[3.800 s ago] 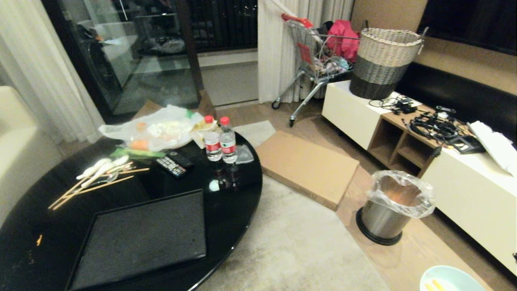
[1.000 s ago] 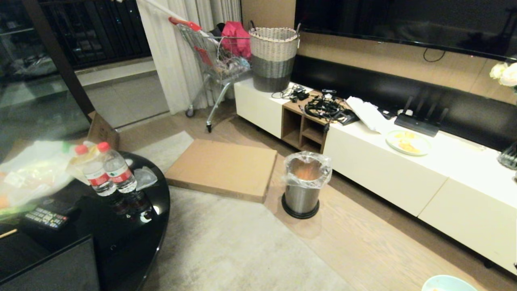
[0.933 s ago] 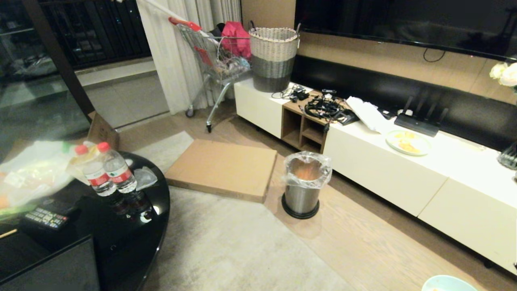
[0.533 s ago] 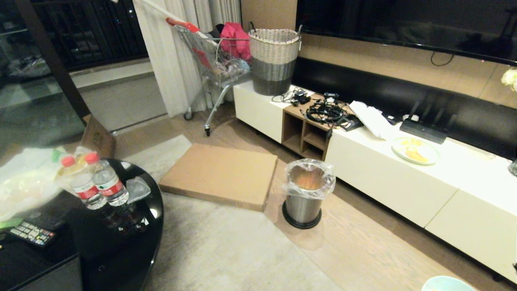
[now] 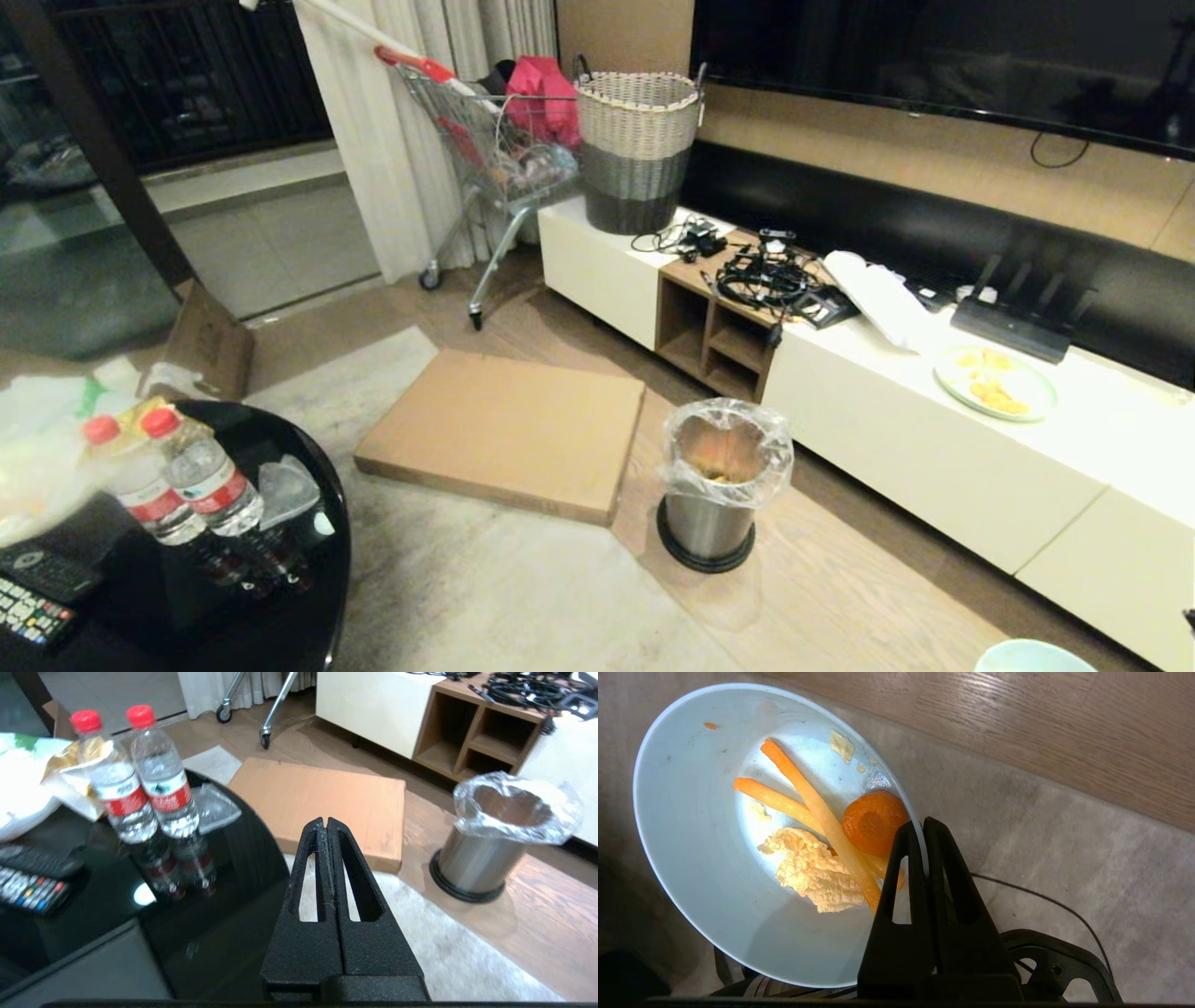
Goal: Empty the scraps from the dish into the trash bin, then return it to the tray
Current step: Move the bowl over the trash can
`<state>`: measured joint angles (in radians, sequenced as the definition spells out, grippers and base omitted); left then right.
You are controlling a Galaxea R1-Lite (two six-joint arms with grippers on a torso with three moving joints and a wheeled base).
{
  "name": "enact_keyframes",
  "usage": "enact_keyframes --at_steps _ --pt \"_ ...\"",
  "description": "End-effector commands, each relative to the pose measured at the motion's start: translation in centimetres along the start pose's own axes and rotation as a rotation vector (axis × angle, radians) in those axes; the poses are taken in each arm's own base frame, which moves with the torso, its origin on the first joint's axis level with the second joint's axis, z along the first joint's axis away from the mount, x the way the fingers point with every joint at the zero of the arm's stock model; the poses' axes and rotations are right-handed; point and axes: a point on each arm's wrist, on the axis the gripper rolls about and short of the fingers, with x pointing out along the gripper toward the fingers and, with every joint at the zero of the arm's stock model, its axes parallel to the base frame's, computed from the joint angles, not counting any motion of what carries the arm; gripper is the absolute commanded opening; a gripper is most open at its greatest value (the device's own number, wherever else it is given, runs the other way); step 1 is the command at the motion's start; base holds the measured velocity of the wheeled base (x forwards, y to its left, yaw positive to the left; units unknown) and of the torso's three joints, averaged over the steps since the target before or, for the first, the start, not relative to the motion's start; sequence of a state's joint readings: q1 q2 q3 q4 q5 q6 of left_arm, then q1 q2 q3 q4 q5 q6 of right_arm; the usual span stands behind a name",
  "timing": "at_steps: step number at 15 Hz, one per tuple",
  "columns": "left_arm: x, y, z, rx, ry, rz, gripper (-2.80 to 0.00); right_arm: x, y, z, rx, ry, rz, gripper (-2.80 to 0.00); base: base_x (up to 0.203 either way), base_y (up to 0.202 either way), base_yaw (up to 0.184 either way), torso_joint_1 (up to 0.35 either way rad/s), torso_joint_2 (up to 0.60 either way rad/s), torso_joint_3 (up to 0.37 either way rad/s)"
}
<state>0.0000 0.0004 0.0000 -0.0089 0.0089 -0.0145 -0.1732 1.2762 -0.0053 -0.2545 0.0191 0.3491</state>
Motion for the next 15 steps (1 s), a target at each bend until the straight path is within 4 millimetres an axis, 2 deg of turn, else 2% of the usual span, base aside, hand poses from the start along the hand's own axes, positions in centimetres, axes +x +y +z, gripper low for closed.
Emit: enact_keyframes --at_steps 1,4,15 --pt "0.00 0.00 0.00 0.001 -0.001 0.000 -2.80 0.02 0.00 0.00 0.002 0.001 0.000 -2.80 0.186 0.000 0.006 0.002 0.01 0.002" --pt "0.00 0.00 0.00 0.001 -0.001 0.001 -2.80 0.01 0.02 0.05 0.002 -0.002 0.002 -2.80 0.164 0.000 0.004 0.005 0.00 -0.001" --pt "0.00 0.00 0.00 -0.001 -0.001 0.002 -2.80 0.06 0.08 0.23 0.002 -0.027 0.010 -2.80 0.000 0.000 0.000 0.000 0.00 0.000"
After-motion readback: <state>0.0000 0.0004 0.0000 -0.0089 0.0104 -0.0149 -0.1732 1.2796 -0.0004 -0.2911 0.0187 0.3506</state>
